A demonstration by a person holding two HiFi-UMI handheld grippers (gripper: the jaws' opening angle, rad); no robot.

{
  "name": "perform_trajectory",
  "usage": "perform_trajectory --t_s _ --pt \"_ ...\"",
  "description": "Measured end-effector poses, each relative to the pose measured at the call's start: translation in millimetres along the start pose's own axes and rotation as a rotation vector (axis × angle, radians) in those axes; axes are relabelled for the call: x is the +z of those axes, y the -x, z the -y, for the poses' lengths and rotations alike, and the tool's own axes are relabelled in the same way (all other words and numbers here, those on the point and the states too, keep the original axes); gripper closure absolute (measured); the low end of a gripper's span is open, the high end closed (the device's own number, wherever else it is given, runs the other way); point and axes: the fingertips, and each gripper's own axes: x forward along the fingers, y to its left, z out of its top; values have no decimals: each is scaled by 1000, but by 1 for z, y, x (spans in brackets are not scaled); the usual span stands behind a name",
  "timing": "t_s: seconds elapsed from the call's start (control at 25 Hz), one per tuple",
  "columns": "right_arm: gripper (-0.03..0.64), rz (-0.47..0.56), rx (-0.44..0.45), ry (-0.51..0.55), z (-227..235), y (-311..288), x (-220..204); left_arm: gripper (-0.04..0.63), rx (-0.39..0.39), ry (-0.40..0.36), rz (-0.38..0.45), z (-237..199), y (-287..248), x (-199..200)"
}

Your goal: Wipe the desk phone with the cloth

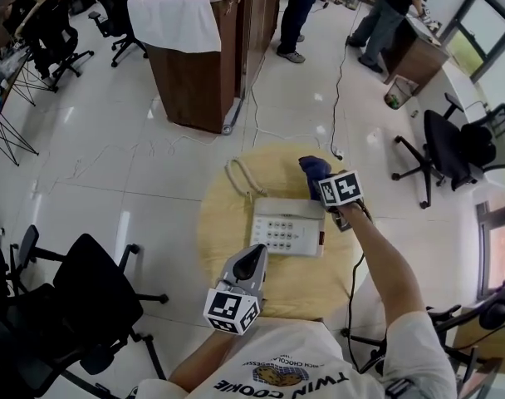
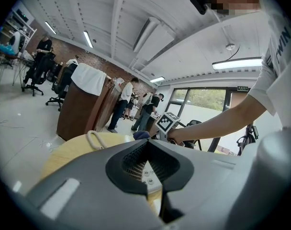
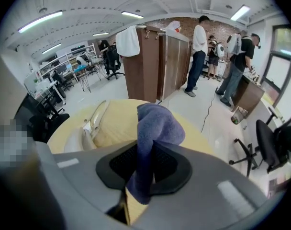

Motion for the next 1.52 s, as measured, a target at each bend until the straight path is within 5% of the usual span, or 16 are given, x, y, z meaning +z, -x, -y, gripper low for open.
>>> perform_trajectory --t_s 0.52,0.96,1.52 --pt "552 -48 157 231 -113 -45 54 603 82 34 25 -17 10 0" --pt "552 -41 178 260 -149 -57 62 603 116 53 36 -29 17 0" --pt "552 218 165 232 -143 28 74 603 83 8 49 -5 14 5"
